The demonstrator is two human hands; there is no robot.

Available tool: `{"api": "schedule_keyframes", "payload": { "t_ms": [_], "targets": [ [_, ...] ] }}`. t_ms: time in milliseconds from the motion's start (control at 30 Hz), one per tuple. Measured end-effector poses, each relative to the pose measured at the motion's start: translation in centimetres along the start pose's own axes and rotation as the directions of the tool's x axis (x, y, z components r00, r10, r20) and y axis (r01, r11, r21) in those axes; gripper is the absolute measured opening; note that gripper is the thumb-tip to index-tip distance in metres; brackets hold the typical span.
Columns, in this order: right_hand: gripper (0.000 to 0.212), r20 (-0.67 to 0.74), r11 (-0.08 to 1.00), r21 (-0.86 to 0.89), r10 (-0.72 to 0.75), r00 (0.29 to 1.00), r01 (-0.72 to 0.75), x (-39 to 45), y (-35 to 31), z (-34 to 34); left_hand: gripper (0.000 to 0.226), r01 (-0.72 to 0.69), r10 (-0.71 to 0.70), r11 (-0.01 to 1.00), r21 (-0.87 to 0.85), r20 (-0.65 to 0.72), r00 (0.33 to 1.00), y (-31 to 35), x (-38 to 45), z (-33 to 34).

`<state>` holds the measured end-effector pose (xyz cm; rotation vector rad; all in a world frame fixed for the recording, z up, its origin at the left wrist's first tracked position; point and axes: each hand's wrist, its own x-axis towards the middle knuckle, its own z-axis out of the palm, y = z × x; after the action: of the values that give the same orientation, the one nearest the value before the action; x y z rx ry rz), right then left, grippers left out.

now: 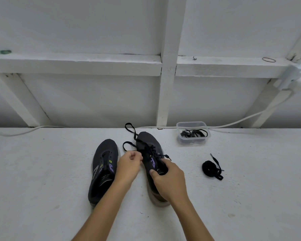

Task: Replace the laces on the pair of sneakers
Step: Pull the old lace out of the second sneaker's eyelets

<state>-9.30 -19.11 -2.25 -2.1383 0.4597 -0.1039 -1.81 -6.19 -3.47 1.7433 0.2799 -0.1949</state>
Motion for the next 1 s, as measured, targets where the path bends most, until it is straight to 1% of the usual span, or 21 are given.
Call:
{"api": "schedule_keyframes", "payload": {
  "t_ms": [67,100,167,233,267,300,333,367,400,433,467,500,567,600,633,667,733,800,833,900,1000],
  "targets": [
    [0.029,0.006,1.0,-0.005,-0.005,1.0,0.005,0.0,0.0,0.0,0.014,0.059,-0.066,0.996,0.06,0.112,0.992,-0.3,-0.2,0.2],
    [0.029,0.01,1.0,-0.005,-0.007,1.0,0.007,0.0,0.0,0.0,0.016,0.051,-0.06,0.996,0.067,0.136,0.989,-0.5,-0.4,0.3],
    [0.028,0.012,1.0,-0.002,-0.006,1.0,0.006,0.1,0.1,0.0,0.017,-0.012,0.002,0.997,0.079,0.128,0.992,-0.5,-0.8,0.7],
    [0.031,0.013,1.0,-0.004,-0.004,1.0,0.004,0.1,0.2,-0.1,0.012,-0.082,0.073,0.991,0.106,0.092,0.993,-0.4,-0.8,1.2],
    [0.034,0.012,1.0,-0.005,0.001,1.0,-0.001,0.1,0.3,0.0,0.011,-0.121,0.116,0.989,0.087,0.062,0.991,-0.2,-0.8,1.3],
    [0.036,0.009,1.0,-0.004,0.008,1.0,-0.008,0.0,0.2,0.0,0.01,-0.161,0.161,0.987,0.019,0.001,0.987,0.1,-0.8,1.3],
    [0.038,0.005,1.0,0.001,0.014,1.0,-0.014,0.0,0.2,0.0,0.009,-0.197,0.188,0.976,-0.091,-0.102,0.977,0.3,-0.7,1.2],
    [0.038,0.001,1.0,0.008,0.021,1.0,-0.021,0.0,0.2,0.0,0.008,-0.224,0.175,0.951,-0.214,-0.225,0.958,0.7,-0.7,1.0],
    [0.038,-0.002,1.0,0.013,0.026,1.0,-0.026,0.0,0.2,0.0,0.008,-0.229,0.125,0.922,-0.312,-0.32,0.939,0.9,-0.6,0.8],
    [0.038,-0.003,1.0,0.014,0.027,1.0,-0.027,0.0,0.2,0.1,0.009,-0.208,0.068,0.904,-0.373,-0.354,0.933,0.9,-0.5,0.6],
    [0.037,-0.002,1.0,0.014,0.026,1.0,-0.026,0.0,0.2,0.1,0.01,-0.168,0.033,0.902,-0.398,-0.325,0.945,0.7,-0.6,0.5],
    [0.037,-0.002,1.0,0.011,0.025,1.0,-0.025,0.1,0.1,0.1,0.011,-0.109,0.015,0.919,-0.379,-0.242,0.97,0.5,-0.7,0.5],
    [0.035,-0.007,1.0,0.002,0.023,1.0,-0.023,0.2,0.1,0.1,0.014,0.024,-0.023,0.972,-0.233,0.005,1.0,0.1,-0.9,0.9],
    [0.034,-0.007,1.0,-0.002,0.019,1.0,-0.019,0.2,0.1,0.1,0.014,0.054,-0.04,0.989,-0.14,0.097,0.994,-0.1,-1.1,1.2],
    [0.034,-0.004,1.0,-0.001,0.016,1.0,-0.016,0.2,0.1,0.1,0.015,0.045,-0.036,0.997,-0.058,0.138,0.99,-0.4,-1.0,1.3],
    [0.035,-0.002,1.0,0.003,0.017,1.0,-0.017,0.2,0.1,0.1,0.013,0.006,-0.007,1.0,0.008,0.14,0.99,-0.6,-1.0,1.3],
    [0.034,-0.005,1.0,0.006,0.016,1.0,-0.016,0.3,0.1,0.0,0.006,-0.099,0.082,0.985,0.142,0.118,0.99,-0.6,-0.7,1.1],
    [0.036,-0.006,1.0,0.01,0.024,1.0,-0.024,0.3,0.2,0.0,0.008,-0.154,0.136,0.961,0.232,0.09,0.987,-0.4,-0.4,0.8],
    [0.038,-0.005,1.0,0.009,0.029,1.0,-0.029,0.3,0.2,0.0,0.01,-0.151,0.142,0.964,0.221,0.055,0.988,-0.2,-0.3,0.6],
    [0.038,-0.005,0.999,0.006,0.035,0.999,-0.035,0.3,0.1,0.0,0.013,-0.128,0.135,0.987,0.1,-0.059,0.989,0.2,-0.1,0.3],
    [0.041,0.007,0.998,0.015,0.054,0.999,-0.054,0.3,-0.1,0.0,0.015,-0.12,0.106,0.992,-0.043,-0.253,0.962,0.3,-0.1,0.2]
  ]
}}
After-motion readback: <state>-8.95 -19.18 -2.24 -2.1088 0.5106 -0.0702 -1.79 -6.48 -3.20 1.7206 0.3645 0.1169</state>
